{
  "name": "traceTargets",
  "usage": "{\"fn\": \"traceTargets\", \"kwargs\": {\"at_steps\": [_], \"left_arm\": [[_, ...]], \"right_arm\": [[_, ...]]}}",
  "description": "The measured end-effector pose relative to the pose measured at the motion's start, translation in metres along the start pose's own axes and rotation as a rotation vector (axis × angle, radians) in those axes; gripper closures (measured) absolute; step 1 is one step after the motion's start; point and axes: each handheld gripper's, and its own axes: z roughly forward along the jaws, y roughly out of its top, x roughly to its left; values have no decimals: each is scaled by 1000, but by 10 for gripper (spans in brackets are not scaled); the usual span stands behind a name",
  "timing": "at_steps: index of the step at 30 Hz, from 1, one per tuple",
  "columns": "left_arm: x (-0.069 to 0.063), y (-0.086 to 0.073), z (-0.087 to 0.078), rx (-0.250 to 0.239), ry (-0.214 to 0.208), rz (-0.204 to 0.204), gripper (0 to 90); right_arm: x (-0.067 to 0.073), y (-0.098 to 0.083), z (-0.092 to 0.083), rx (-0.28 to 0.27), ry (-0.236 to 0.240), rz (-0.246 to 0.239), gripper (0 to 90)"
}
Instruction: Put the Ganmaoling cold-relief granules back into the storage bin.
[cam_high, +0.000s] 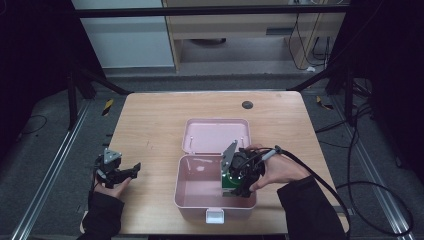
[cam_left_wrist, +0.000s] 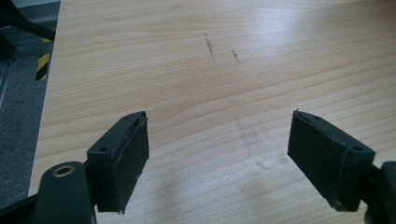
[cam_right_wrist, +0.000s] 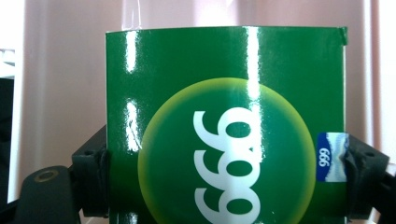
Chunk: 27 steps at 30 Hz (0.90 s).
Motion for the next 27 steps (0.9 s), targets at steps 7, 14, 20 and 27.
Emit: {"fn": "traceTargets", "kwargs": {"at_steps": [7,14,20,27], "left_arm": [[0,0,0,3,0,2,197],[1,0,0,1,2,0,197],[-1,0,1,2,0,3,197],[0,0,0,3,0,2,201]], "right_arm": [[1,-6,8,7,6,3,152],[-1,-9,19,22,13,12,147],[-2,-12,25,35,20,19,137],[-3,-14,12,-14,6,23,121]]}}
